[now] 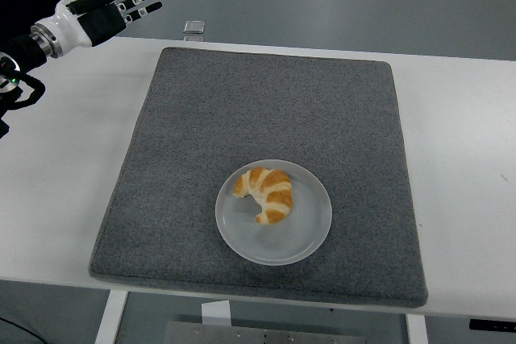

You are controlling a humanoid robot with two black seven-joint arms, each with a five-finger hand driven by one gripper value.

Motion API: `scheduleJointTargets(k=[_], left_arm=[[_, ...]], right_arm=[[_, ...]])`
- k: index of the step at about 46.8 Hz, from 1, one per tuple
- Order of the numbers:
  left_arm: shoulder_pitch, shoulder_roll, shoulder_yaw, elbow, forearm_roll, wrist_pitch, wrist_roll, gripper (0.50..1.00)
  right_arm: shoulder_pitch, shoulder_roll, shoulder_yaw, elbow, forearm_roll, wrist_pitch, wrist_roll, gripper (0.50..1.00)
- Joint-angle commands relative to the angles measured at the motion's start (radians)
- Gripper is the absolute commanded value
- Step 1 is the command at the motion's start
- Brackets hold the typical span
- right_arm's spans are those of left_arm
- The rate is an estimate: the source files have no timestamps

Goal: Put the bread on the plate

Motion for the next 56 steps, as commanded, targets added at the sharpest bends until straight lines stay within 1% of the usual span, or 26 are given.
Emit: scheduleJointTargets(k=[1,7,14,21,26,31,34,42,56], left_arm=[[0.0,-0.027,0.0,-0.002,-0.047,0.0,0.001,1.0],[0.0,-0.057,0.0,-0.002,-0.1,0.002,0.013,1.0],[-0.001,-0.096,0.0,-0.003,-0.114,0.072,0.033,1.0],[-0.001,-0.108,0.0,-0.005,-0.114,0.14,0.035,1.0],[-0.003,-0.107,-0.001,-0.005,-0.114,0.168,0.039,1.0],[-0.003,-0.099,-0.003,-0.003,-0.114,0.168,0.064,1.0],[-0.001,-0.096,-0.011,-0.003,-0.114,0.165,0.07,1.0],[0.007,-0.073,-0.02,-0.002,-0.114,0.16,0.073,1.0],[0.033,-0.071,-0.04,-0.006,-0.114,0.16,0.079,1.0]], right_arm=[[0.0,0.0,0.0,0.0,0.0,0.0,0.0,0.952],[0.0,0.0,0.0,0.0,0.0,0.0,0.0,0.952],[0.0,0.0,-0.001,0.0,0.001,0.0,0.0,0.952],[0.0,0.0,0.0,0.003,0.006,-0.006,0.0,0.952],[0.0,0.0,-0.001,0.009,0.005,-0.002,0.0,0.952],[0.0,0.0,-0.001,0.005,0.003,0.0,0.0,0.952],[0.002,0.0,-0.001,0.006,0.005,0.0,0.0,0.952],[0.0,0.0,-0.001,0.011,0.005,0.003,0.0,0.952],[-0.001,0.0,-0.001,0.012,0.005,0.002,0.0,0.952]])
